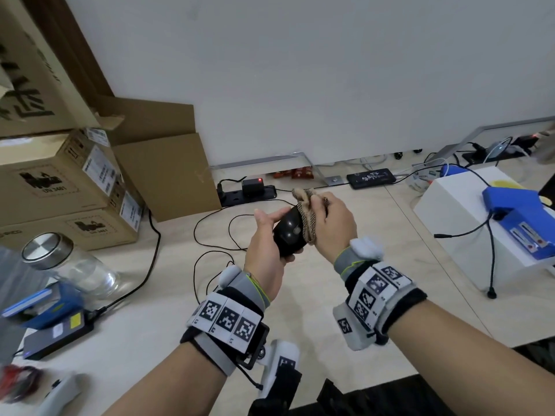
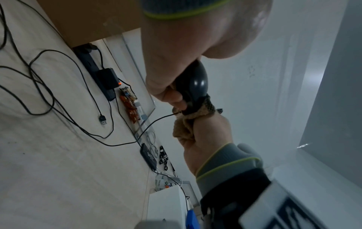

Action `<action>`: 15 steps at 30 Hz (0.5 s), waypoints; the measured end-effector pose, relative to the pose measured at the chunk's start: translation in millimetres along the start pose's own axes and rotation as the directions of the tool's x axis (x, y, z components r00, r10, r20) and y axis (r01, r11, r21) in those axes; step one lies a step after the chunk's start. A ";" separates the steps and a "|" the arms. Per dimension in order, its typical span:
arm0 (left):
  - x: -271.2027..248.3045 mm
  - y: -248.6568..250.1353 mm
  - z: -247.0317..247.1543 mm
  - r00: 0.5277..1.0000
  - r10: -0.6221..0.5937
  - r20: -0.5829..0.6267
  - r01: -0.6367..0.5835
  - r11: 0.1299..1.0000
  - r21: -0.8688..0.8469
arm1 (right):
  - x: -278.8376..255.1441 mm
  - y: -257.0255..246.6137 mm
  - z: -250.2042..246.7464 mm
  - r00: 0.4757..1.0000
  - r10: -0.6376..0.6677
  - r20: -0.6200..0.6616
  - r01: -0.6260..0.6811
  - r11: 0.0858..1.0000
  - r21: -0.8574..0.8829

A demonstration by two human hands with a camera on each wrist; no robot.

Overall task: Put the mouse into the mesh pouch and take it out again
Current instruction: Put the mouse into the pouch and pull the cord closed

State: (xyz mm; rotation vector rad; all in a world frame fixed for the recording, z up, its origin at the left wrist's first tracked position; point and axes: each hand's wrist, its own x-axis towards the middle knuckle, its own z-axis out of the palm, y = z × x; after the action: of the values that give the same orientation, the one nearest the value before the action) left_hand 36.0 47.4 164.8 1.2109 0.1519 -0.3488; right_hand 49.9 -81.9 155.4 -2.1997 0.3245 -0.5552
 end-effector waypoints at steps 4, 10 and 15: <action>-1.4 3.8 -0.1 0.996 -0.086 0.012 0.087 0.993 -0.083 | -37.0 -19.6 1.8 0.947 -0.314 0.064 0.318 0.945 -0.077; -5.2 1.7 -1.7 0.997 -0.081 -0.016 0.079 0.993 -0.089 | -30.1 -8.5 -4.4 0.901 -0.429 0.062 0.433 0.898 -0.076; -11.2 8.7 0.4 0.998 0.039 0.041 -0.039 0.999 0.003 | -6.0 -4.9 -9.7 0.997 0.071 0.015 -0.073 0.986 0.147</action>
State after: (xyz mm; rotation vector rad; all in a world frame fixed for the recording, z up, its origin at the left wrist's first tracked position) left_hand 28.4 51.8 176.0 1.2085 0.0924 -0.3399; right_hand 40.1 -82.8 162.9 -2.0393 0.3453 -0.5117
